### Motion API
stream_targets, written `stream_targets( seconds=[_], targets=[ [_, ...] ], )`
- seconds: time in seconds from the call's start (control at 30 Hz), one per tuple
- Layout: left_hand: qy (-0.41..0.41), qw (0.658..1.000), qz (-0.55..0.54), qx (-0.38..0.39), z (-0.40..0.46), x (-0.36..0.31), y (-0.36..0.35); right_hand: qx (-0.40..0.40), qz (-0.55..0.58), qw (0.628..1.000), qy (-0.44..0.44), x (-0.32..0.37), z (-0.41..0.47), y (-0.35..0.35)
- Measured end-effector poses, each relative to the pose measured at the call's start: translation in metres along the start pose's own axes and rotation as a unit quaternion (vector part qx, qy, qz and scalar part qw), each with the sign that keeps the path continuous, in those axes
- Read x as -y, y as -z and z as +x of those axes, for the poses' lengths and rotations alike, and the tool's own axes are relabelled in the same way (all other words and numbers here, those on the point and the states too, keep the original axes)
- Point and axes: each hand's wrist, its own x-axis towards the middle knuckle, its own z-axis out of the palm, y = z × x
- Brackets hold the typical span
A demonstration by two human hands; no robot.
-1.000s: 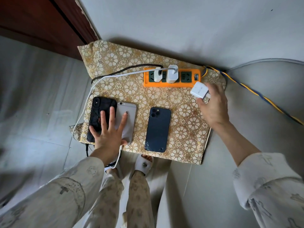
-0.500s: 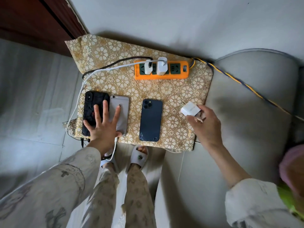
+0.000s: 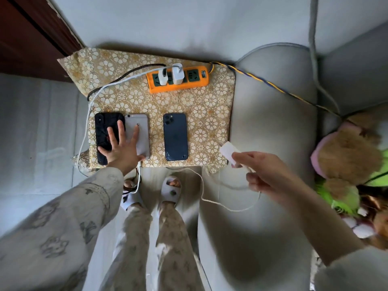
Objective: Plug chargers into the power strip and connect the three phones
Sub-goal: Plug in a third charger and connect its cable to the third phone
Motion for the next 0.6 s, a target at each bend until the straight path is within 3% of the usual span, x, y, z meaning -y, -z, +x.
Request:
stream_targets(
  seconds=[0.13,0.27,0.43,0.6],
  targets=[
    [-0.007,1.0,-0.025,0.008,-0.002,0.002,0.004,-0.048,-0.091,0.986,0.131,0.019,-0.002,-0.012],
    [-0.002,1.0,-0.018,-0.009,0.0,0.0,-0.001,-0.12,-0.29,0.91,0.271,0.047,0.036,-0.028],
    [0.034,0.998,0.021,-0.05,0.005,-0.01,-0.015,-0.177,-0.417,0.83,0.326,0.08,0.098,-0.043],
    [0.06,0.998,0.007,-0.017,0.014,-0.018,-0.014,-0.198,-0.517,0.747,0.369,0.113,0.151,-0.062]
  ],
)
